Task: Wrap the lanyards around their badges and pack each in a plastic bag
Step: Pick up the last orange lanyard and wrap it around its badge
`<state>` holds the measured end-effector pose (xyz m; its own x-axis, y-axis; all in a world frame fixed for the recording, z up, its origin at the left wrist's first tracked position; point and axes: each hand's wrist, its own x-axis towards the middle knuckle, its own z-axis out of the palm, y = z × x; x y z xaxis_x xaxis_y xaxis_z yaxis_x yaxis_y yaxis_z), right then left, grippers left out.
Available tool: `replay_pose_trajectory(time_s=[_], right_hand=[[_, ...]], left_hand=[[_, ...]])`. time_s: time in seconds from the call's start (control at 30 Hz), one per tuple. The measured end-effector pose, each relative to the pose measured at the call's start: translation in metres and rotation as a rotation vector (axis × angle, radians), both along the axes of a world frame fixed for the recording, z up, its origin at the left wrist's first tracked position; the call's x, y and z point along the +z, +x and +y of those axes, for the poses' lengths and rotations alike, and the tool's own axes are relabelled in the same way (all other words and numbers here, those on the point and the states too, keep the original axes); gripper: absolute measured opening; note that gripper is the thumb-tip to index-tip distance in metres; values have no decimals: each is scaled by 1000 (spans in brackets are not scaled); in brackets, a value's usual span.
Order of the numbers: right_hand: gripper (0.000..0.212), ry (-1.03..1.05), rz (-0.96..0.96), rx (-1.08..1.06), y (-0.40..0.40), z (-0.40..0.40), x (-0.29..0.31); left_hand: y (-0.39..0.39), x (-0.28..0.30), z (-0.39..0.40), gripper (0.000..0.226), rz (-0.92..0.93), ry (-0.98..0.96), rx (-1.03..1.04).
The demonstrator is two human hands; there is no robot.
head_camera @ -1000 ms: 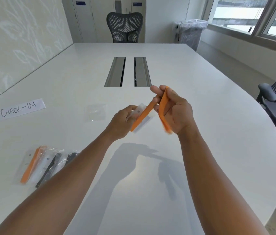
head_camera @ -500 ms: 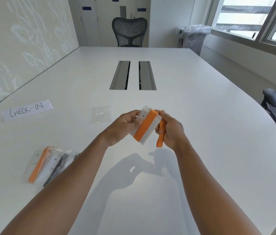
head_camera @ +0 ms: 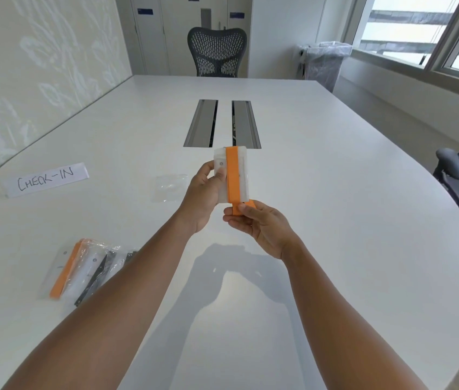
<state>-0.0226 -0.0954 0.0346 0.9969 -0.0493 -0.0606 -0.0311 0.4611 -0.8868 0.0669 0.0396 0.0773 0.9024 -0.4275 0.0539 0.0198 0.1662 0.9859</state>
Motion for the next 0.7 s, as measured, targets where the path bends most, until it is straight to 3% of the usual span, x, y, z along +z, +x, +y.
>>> replay_pose_trajectory(time_s=[0.2,0.53,0.7], right_hand=[[13,-396,7,44,-3,1,6],[21,-427,5,-88,0,-2,32],[21,-416,119,-277,6,-3,32]], left_hand=[[5,-2,-3,22,-80,103,232],[-2,-22,6,22,-426,397,250],[-10,-31,2,25,-446,451,171]])
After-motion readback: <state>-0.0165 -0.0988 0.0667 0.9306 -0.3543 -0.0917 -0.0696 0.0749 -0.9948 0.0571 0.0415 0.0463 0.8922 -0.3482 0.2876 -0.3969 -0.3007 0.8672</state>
